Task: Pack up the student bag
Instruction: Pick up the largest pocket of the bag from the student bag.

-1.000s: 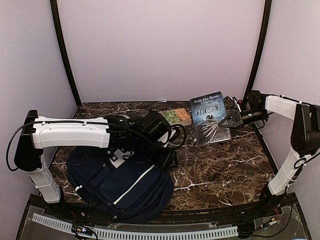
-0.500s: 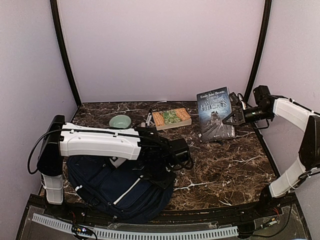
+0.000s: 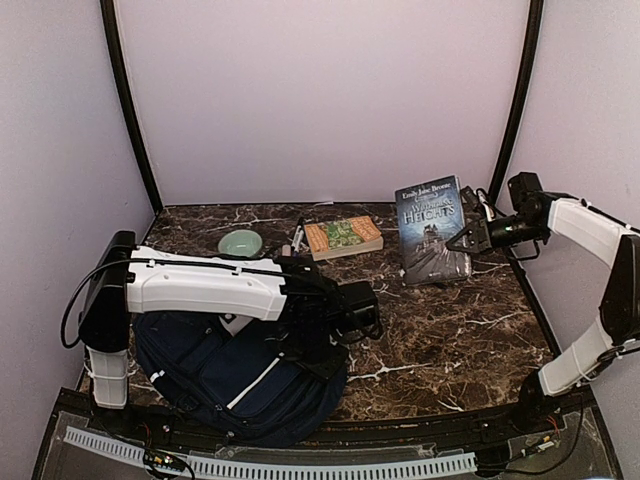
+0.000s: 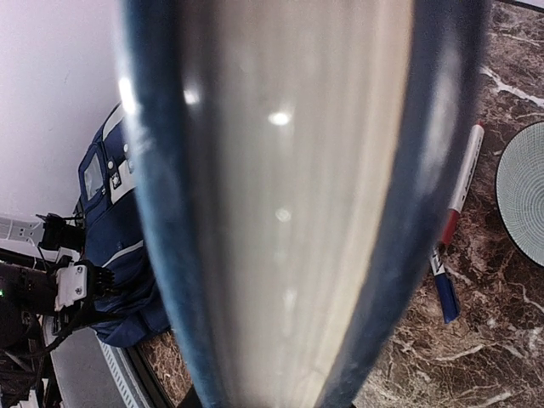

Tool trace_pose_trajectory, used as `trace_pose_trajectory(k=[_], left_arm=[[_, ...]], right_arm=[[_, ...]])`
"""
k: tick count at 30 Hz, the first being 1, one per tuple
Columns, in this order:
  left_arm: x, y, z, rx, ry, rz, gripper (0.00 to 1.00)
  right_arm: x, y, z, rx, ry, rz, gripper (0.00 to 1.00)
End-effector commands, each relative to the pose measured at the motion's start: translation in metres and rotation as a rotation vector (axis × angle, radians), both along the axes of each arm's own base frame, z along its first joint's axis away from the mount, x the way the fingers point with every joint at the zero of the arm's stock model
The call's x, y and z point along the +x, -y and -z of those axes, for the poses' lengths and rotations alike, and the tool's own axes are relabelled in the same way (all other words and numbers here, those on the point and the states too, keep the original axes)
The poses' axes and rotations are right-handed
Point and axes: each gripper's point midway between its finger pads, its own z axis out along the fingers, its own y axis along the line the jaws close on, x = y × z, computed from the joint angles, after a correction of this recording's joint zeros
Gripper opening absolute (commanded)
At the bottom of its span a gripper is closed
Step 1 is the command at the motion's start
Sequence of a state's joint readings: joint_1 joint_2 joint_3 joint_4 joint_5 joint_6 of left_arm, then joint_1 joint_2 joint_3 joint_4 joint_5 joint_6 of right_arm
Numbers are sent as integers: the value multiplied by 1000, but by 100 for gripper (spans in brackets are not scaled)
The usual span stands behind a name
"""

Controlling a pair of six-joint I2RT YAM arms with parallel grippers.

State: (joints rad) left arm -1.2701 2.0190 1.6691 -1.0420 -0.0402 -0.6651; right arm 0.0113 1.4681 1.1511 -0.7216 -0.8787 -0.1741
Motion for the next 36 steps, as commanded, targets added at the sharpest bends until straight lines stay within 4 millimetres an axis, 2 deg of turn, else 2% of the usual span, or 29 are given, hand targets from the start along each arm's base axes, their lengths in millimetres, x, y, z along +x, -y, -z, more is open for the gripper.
trace_pose_trajectory(k=[1,7,15,17,23,27,30,33,36], left_arm=[[-6,-2,5,15,-29,14,38],[-4,-3,16,49,-31,22,37],[5,5,0,27,8,20,3],[8,4,-8,26,25,15,0],[26,-4,-56,-34,153,-31,0],[42,-19,-100,-103,265,-88,0],[53,-30,-129,-153,341,-131,0],[62,-37,-157,-219,415,-161,0],[68,-46,-181,-272,474,-213,0]], right_arm=[[1,-6,-36,38,161,-39,0],[-2,-7,-33,32,147,-48,0],[-5,-10,-30,11,147,-62,0],[-7,-12,-30,-7,150,-78,0],[-16,-25,-36,-45,168,-160,0],[-46,-50,-25,-51,132,-315,0],[-69,-67,-11,33,39,-373,0],[-103,-86,6,73,-47,-481,0],[-129,-99,11,89,-91,-574,0]])
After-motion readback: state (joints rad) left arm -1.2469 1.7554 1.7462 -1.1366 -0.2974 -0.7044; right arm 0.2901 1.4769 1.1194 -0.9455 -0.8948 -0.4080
